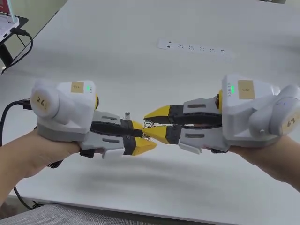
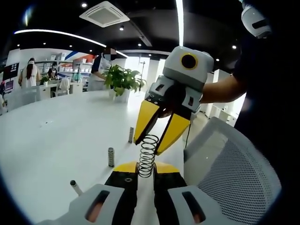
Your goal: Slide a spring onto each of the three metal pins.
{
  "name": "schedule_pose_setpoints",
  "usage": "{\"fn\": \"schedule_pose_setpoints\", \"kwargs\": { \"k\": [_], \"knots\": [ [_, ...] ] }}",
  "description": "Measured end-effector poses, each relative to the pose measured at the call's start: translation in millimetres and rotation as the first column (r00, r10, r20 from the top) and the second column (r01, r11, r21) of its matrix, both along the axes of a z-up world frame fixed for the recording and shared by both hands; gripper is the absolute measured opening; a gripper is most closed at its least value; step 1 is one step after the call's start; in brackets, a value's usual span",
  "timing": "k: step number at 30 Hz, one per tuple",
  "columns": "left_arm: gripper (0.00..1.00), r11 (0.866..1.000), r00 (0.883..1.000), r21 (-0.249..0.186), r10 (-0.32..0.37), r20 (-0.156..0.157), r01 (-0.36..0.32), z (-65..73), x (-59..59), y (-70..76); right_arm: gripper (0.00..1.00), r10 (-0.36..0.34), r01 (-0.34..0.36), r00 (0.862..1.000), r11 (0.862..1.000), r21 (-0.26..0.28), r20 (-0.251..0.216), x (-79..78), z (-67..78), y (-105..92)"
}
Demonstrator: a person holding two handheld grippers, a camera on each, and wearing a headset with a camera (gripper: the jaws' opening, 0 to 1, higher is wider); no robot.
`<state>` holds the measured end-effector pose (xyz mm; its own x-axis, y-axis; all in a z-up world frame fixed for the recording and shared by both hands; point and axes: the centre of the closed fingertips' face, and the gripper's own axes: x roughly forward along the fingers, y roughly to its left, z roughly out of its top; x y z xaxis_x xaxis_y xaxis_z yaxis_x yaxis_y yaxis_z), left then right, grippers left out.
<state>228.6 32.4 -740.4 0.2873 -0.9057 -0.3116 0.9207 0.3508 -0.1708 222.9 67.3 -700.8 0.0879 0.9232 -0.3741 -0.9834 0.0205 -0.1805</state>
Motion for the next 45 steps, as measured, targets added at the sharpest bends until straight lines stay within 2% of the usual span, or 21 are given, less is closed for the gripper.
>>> {"fn": "schedule_pose_setpoints", "kwargs": {
  "k": [8,17,19,23,29,31,34,36,39,45],
  "knots": [
    [0.10,1.000,1.000,-0.010,0.016,-0.009,-0.016,-0.5,0.7,3.1,0.07,-0.007,0.007,1.000,1.000,-0.009,0.009,2.2,-1.6,-0.7],
    [0.17,0.999,0.999,-0.002,0.034,-0.014,-0.034,-3.2,2.2,6.4,0.07,-0.010,0.010,1.000,1.000,-0.015,0.015,4.3,-2.2,-1.7],
    [0.19,0.999,0.999,-0.007,0.045,-0.025,-0.045,-3.7,3.4,8.3,0.07,-0.012,0.012,1.000,1.000,-0.014,0.017,4.7,-1.6,-1.7],
    [0.20,0.997,0.997,-0.014,0.073,-0.034,-0.074,-4.8,5.1,15.5,0.07,-0.015,0.016,1.000,1.000,-0.015,0.015,5.5,-1.4,-2.3],
    [0.25,0.994,0.993,0.003,0.113,-0.027,-0.113,-8.4,7.5,29.6,0.07,-0.014,0.014,1.000,1.000,-0.025,0.017,5.3,-4.0,-3.2],
    [0.29,0.993,0.993,-0.011,0.118,-0.027,-0.118,-7.8,6.4,32.8,0.07,-0.014,0.014,1.000,1.000,-0.025,0.015,5.3,-4.3,-2.9],
    [0.38,0.991,0.991,0.010,0.132,-0.017,-0.132,-11.6,6.6,37.2,0.07,-0.014,0.014,1.000,1.000,-0.028,0.019,5.9,-4.6,-2.7],
    [0.40,0.989,0.990,0.028,0.144,-0.014,-0.143,-14.4,7.4,41.4,0.07,-0.015,0.016,1.000,0.999,-0.028,0.019,6.3,-4.5,-2.7],
    [0.46,0.985,0.985,0.026,0.171,-0.005,-0.171,-14.1,10.2,48.4,0.07,-0.016,0.017,1.000,0.999,-0.031,0.020,6.8,-5.2,-3.0],
    [0.58,0.974,0.976,0.055,0.218,0.004,-0.218,-18.7,13.6,64.2,0.07,-0.027,0.028,0.999,0.999,-0.038,0.020,8.9,-6.5,-5.4]
  ]
}}
